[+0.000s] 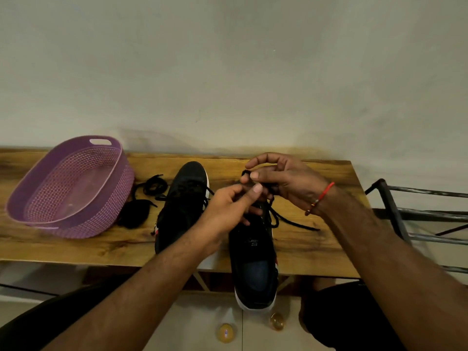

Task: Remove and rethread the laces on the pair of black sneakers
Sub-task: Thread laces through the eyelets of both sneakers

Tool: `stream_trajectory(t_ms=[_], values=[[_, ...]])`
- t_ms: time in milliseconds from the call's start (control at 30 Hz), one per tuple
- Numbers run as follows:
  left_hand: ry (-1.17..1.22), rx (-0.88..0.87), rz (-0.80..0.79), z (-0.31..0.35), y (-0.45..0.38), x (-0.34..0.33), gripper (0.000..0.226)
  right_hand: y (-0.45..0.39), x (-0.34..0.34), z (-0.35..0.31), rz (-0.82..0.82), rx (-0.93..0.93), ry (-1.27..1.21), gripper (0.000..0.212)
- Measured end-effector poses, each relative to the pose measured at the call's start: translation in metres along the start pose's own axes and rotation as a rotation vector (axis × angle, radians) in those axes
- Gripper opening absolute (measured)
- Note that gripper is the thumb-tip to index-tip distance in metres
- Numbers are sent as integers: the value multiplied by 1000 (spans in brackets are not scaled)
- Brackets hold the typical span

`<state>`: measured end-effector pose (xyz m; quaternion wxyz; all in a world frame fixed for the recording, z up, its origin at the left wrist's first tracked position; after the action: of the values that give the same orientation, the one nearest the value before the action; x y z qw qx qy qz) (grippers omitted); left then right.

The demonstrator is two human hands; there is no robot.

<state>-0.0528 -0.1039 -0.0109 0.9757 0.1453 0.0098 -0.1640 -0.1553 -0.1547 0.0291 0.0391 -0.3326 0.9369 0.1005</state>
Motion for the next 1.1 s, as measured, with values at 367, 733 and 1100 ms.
stream_trajectory(t_ms=[367,733,1100], values=[[880,12,71,-6,-5,36,15,16,3,9,-207,-237,396,33],[-727,82,367,31,12,92,47,23,49,-37,69,207,-11,16],[-161,-76,-66,40,4,35,29,6,-1,-6,-166,-1,144,30]])
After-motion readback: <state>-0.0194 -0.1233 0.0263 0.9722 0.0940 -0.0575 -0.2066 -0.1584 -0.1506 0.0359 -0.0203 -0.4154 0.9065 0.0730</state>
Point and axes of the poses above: each hand's wrist, its own y-axis away from the middle knuckle, its own x-axis out of the back of the hand, z = x × y, the point moved 10 cm from there along -y, towards the middle knuckle, and after that the axes turned 11 degrees about -z, right-handed, at the moved point
